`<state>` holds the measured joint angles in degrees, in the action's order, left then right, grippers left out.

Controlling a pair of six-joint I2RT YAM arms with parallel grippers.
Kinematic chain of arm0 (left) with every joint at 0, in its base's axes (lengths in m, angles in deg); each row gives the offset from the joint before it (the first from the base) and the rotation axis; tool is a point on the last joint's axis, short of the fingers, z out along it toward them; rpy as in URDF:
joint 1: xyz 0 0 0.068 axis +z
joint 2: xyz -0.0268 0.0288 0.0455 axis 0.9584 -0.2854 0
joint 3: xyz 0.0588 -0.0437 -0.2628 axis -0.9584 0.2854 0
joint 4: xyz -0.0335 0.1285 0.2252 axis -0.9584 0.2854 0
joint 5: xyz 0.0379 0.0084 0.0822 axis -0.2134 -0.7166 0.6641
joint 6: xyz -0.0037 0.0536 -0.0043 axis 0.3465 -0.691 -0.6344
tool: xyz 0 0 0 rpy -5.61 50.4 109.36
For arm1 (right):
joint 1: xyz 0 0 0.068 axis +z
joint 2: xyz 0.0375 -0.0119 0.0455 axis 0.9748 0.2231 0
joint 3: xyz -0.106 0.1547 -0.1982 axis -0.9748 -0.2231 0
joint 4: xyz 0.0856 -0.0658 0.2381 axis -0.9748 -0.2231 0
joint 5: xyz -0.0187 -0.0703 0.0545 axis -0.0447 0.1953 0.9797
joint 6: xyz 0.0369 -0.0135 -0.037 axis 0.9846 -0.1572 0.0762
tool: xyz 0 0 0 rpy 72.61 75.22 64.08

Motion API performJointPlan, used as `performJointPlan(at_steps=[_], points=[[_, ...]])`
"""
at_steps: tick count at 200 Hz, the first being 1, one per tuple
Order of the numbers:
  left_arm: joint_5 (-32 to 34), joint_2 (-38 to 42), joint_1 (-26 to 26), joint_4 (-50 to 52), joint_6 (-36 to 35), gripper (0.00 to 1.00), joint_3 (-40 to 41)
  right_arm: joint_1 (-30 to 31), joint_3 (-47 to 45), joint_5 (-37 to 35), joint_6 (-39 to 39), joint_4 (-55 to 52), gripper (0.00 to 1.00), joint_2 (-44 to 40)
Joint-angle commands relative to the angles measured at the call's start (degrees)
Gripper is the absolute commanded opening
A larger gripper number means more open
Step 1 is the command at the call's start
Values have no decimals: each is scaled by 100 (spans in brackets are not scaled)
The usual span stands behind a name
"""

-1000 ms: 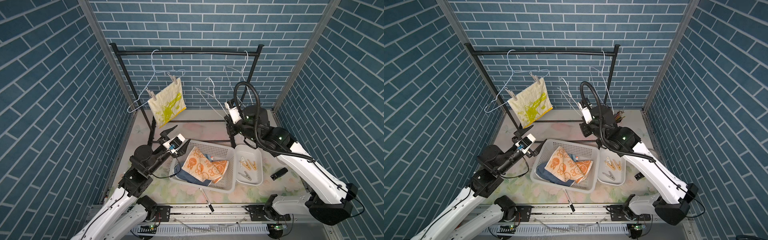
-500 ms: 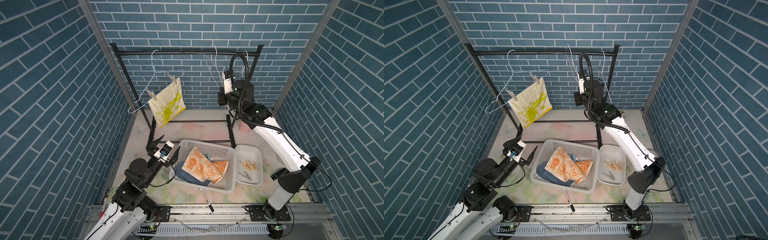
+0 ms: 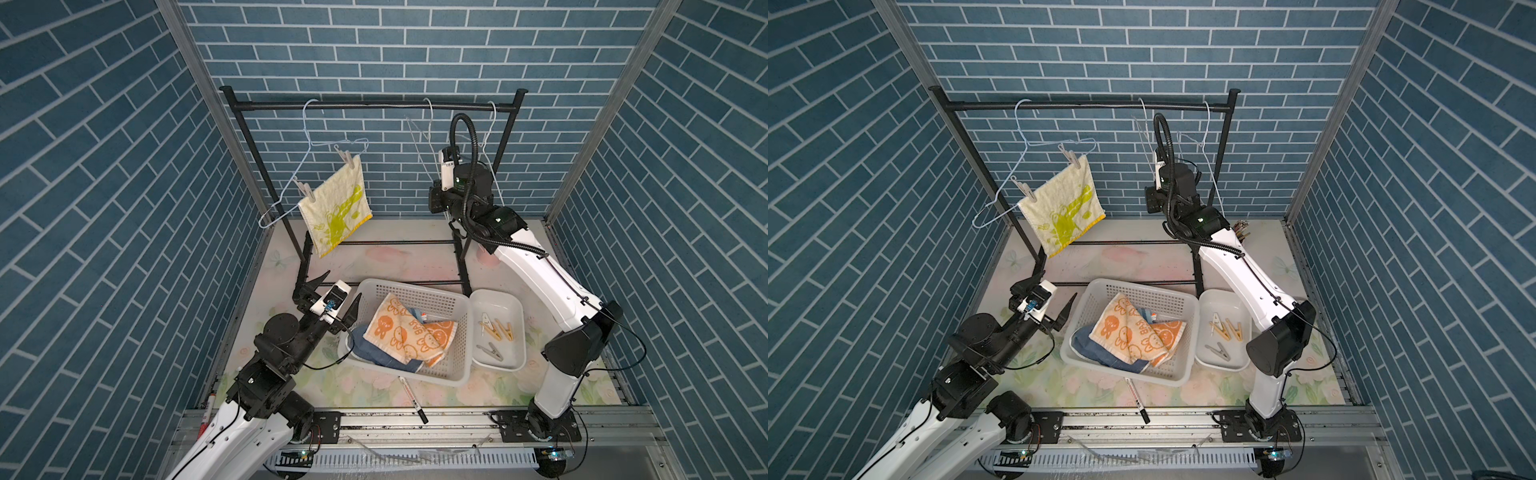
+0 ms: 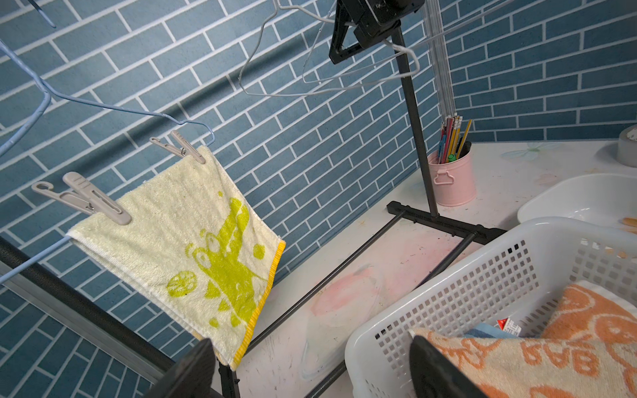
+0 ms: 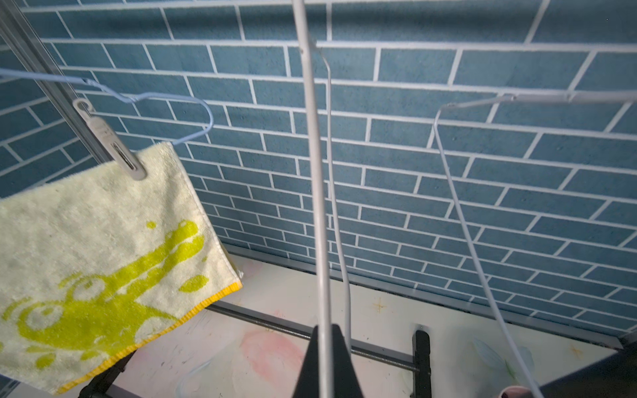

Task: Remove the clothespins securing towels to the hanger
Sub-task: Place the hanger on the clothesline, then pick up the hanger from the clothesline.

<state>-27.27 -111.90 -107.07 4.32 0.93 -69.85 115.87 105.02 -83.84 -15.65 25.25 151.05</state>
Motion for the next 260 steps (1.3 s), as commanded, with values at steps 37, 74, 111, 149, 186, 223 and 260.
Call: performJointPlan(at_steps=[37,74,111,149,186,223,260], points=[[374,-273,24,481,482,91,-776,-36,-608,-111,13,148,16,-831],[693,-745,24,1290,997,94,-1754,-33,-1161,36,-171,411,52,-1520],[1076,-1588,27,1975,1355,94,-2964,-35,-1958,254,-377,851,72,-2488],[1236,-2609,275,2681,1575,93,-4571,-31,-2890,127,-630,970,74,-3587],[369,-3554,1334,3303,1869,93,-6145,-35,-3933,17,-717,962,74,-4527],[-481,-4699,2145,3956,1750,92,-7824,-36,-4705,4,-641,601,75,-5042],[-990,-6059,2667,4820,1610,93,-9778,-35,-5158,-14,-366,429,75,-5194]])
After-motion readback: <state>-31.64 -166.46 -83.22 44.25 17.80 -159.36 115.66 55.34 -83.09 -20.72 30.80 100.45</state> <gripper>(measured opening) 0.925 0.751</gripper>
